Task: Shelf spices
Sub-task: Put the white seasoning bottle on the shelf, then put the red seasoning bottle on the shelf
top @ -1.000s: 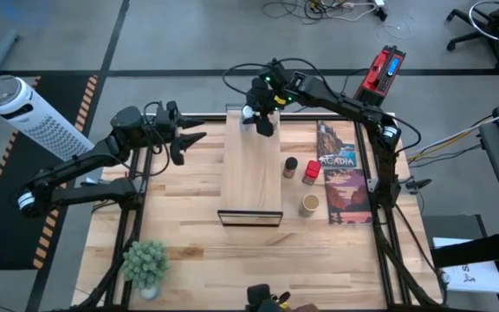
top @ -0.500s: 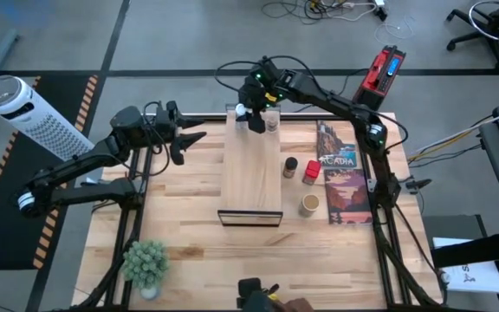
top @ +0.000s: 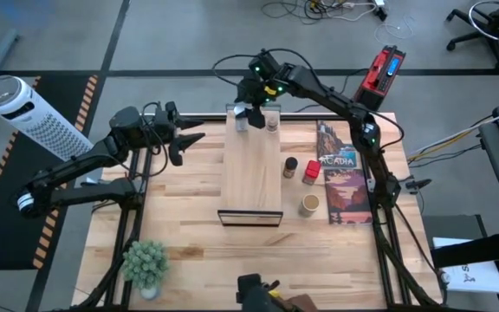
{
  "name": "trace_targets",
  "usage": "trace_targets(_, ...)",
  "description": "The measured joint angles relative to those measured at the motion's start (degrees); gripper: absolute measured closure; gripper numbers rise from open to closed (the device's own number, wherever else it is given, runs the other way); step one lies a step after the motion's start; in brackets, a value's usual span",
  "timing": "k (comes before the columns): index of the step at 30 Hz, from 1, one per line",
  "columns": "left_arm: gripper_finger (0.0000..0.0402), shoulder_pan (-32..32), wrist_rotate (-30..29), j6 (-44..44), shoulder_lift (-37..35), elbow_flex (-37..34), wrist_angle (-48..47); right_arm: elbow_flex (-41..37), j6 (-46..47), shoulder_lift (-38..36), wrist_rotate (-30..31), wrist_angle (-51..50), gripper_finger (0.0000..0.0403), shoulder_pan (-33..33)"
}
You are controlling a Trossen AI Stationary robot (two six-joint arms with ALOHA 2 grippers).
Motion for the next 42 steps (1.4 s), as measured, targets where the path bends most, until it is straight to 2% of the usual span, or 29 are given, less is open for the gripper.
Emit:
trace_targets(6, 0.0215, -0.02, 0.02, -0.02, -0.02, 0.0, -0.47, 0.0, 0.04, -3.99, 0.16, -1.96, 0.0133, -0.02)
trace_targets(11, 0.0217, -0.02, 0.2, -0.16, -0.09, 0.0, -0.8, 0.0, 0.03, -9.33, 0.14, -8.28, 0.0126, -0.02)
trace_targets(15, 0.022, -0.02, 0.2, -0.16, -0.09, 0.0, -0.77, 0.0, 0.17, -13.26, -0.35, -13.34, 0.0134, 0.34)
trace_targets(23, 0.0217, -0.02, 0.22, -0.64, -0.51, 0.0, -1.05, -0.35, 2.64, -18.54, -8.16, -21.6, 0.0159, 1.32)
trace_targets(28, 0.0214, -0.02, 0.22, -0.64, -0.84, 0.0, -1.59, -1.7, 2.72, -20.49, -8.98, -27.53, 0.0171, 3.02)
trace_targets(36, 0.0224, -0.07, 0.22, -0.53, -0.96, 0.0, -2.03, -9.39, 5.39, -25.89, -8.69, -28.65, 0.0182, 5.09)
trace_targets(42, 0.0228, -0.05, 0.22, -0.41, -0.94, 0.0, -2.08, -21.27, 8.38, -33.84, -6.69, -23.15, 0.0187, 6.63)
